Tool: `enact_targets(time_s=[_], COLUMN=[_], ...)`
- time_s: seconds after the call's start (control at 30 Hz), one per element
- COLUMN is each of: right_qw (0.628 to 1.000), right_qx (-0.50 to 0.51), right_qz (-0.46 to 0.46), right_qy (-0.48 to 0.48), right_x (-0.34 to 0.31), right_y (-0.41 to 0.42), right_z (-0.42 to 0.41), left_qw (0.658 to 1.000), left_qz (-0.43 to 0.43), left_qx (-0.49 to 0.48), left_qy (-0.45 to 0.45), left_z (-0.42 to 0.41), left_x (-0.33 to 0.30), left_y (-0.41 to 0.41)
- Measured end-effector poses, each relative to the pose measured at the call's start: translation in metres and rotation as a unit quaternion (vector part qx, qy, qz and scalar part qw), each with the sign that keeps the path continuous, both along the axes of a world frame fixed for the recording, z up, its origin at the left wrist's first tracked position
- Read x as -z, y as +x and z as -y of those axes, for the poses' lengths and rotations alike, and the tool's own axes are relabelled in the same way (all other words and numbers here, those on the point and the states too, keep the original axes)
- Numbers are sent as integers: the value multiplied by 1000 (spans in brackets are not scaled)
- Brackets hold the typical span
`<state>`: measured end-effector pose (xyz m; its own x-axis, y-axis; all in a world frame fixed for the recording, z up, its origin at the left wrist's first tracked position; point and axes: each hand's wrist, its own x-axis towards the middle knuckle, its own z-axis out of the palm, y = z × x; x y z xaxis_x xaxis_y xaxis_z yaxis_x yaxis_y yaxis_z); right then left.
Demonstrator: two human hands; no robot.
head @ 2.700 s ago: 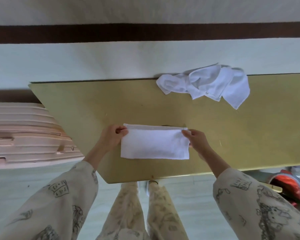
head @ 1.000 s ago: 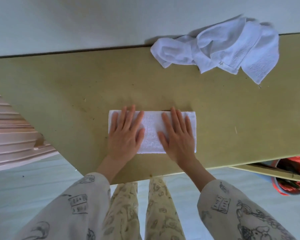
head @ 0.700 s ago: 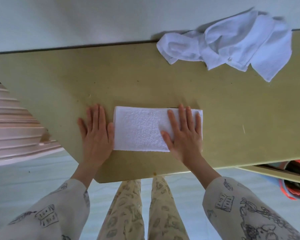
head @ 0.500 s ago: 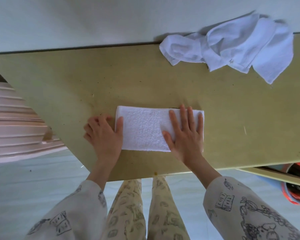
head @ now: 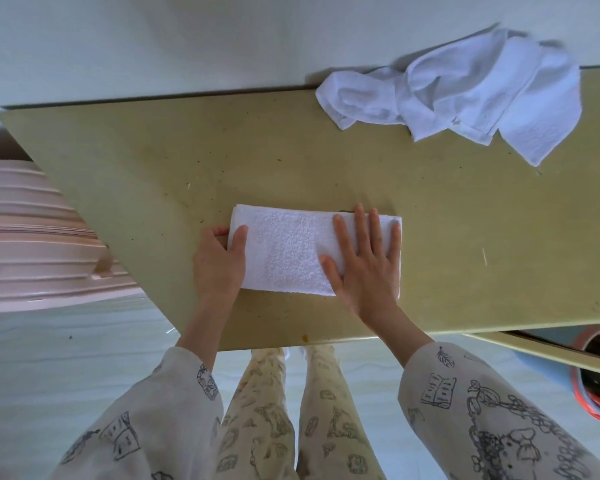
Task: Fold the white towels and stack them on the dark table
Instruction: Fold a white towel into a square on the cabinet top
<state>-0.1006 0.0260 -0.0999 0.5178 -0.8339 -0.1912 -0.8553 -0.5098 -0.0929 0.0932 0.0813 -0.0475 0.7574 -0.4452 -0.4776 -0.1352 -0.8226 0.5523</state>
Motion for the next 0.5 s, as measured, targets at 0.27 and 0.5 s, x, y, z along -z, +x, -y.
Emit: enact_targets(time_s=[0.27,0.5], right_qw=[1000,958], right_qx=[-3,101], right_qz=[2,268], right_qy=[6,30], right_x=[0,-25], right_y=[-1,-12], right_z=[0,3], left_qw=[997,973], left_qz=[58,131], left_qx=[41,138], left_qy=[-12,-134], left_z=[4,19], left_x=[-2,-47], left_y=[-5,-49])
